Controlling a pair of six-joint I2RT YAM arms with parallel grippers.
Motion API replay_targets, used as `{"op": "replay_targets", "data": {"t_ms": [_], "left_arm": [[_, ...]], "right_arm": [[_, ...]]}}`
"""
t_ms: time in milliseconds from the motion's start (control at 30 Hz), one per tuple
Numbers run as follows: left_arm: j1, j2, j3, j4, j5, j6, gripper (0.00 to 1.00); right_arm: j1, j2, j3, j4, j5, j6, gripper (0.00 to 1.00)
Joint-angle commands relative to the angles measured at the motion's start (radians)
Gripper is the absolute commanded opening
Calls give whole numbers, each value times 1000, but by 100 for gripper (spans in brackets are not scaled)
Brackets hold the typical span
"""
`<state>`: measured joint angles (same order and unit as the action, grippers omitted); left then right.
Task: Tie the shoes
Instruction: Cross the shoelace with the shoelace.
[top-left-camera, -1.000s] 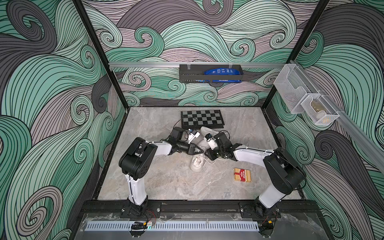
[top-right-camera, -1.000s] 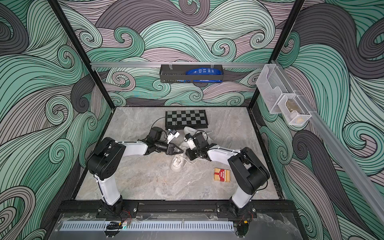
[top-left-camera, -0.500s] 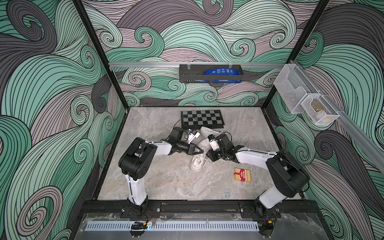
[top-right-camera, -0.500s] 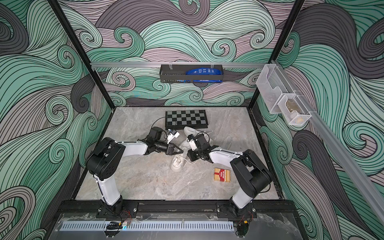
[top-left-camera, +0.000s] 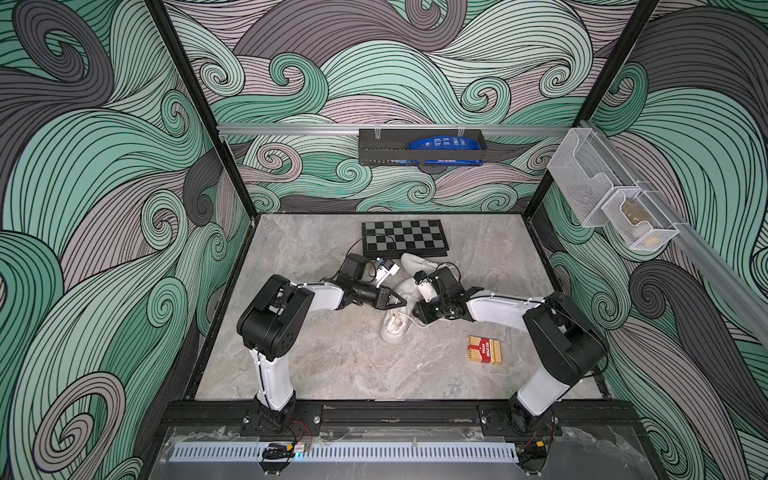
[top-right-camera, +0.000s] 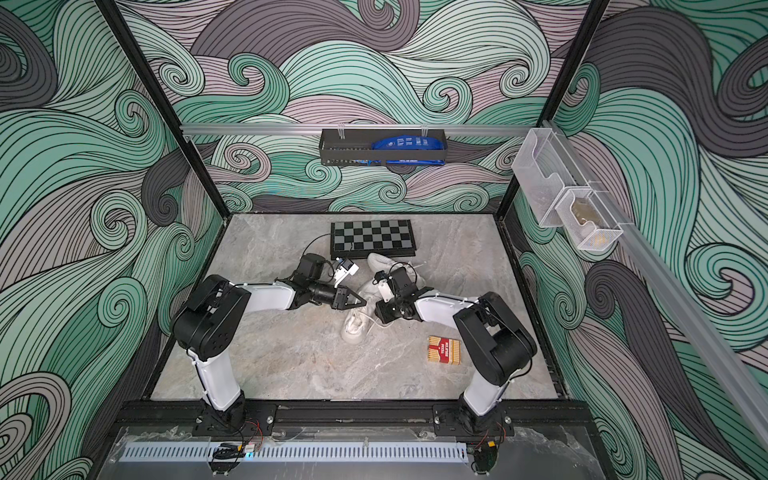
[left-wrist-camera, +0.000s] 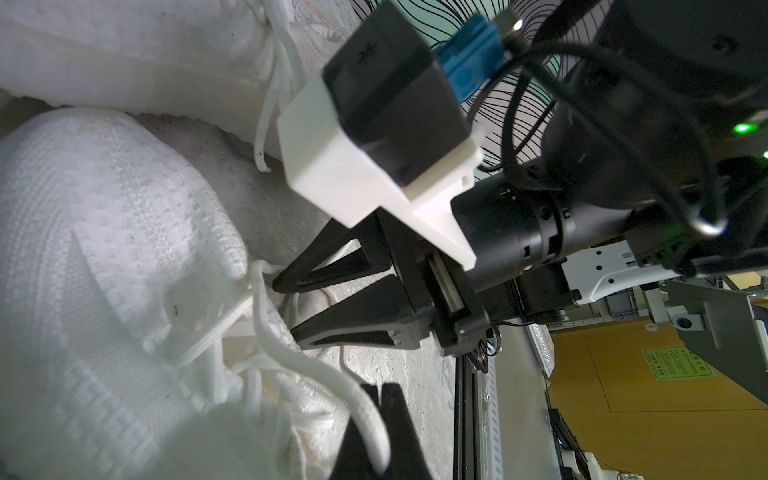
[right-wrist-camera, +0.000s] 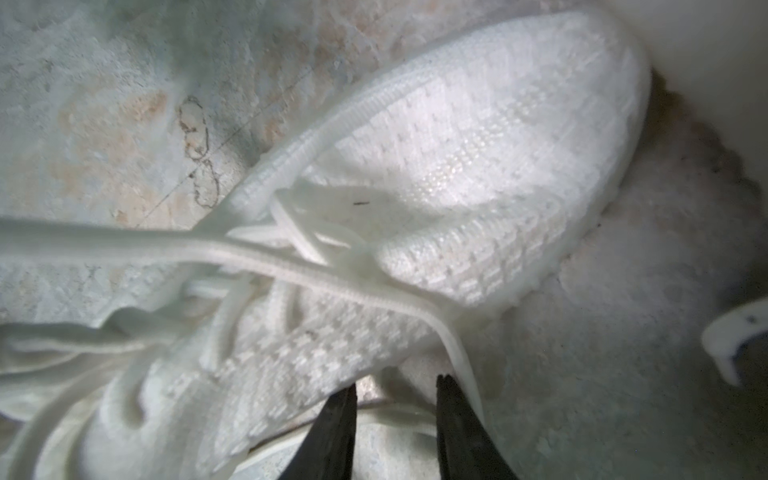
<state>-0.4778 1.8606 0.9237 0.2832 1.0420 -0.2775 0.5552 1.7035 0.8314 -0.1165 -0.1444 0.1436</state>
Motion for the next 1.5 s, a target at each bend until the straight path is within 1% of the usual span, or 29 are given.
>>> {"op": "replay_targets", "data": {"t_ms": [0,100,200,333,433,667,833,933,1000,1033,1100,1133,1167,1300,1367,1467], "left_arm": [[7,-31,36,-22,0,22,0],[7,-27,36,-24,0,24,0],[7,-22,36,-25,0,24,0],[6,-18,41,-24,0,19,0],[7,-17,41,-24,2,19,0],[6,-15,39,-25,4,19,0],[6,-15,39,-27,3,21,0],[6,-19,37,-33,3,26,0],[6,-22,35,-35,3,27,0],[6,-24,35,-39,1,30,0],[6,-27,35,-46,-4,38,0],[7,-31,35,-52,-8,45,0],[7,-31,36,-60,-16,52,0],[7,-37,41,-85,-33,77,0],[7,-38,42,-85,-36,81,0],[6,-39,43,-85,-33,85,0]], "right_arm": [[-8,10,-9,-14,-5,17,37],[-14,-32,-53,-19,-9,79,43],[-18,-81,-105,-19,-33,141,46],[-9,-117,-166,-20,-83,171,45],[20,-126,-180,-29,-74,172,41],[90,-133,-174,-81,56,197,33],[149,-87,-138,-153,227,220,24],[186,-44,-111,-184,328,231,23],[203,-22,-101,-192,362,234,22],[208,-12,-100,-192,370,235,20],[207,-13,-109,-191,397,251,9],[207,-26,-114,-193,418,258,3],[206,-47,-122,-193,442,268,0],[180,-194,-133,-193,502,281,0],[157,-276,-117,-192,518,269,0],[121,-358,-77,-196,532,238,0]]}}
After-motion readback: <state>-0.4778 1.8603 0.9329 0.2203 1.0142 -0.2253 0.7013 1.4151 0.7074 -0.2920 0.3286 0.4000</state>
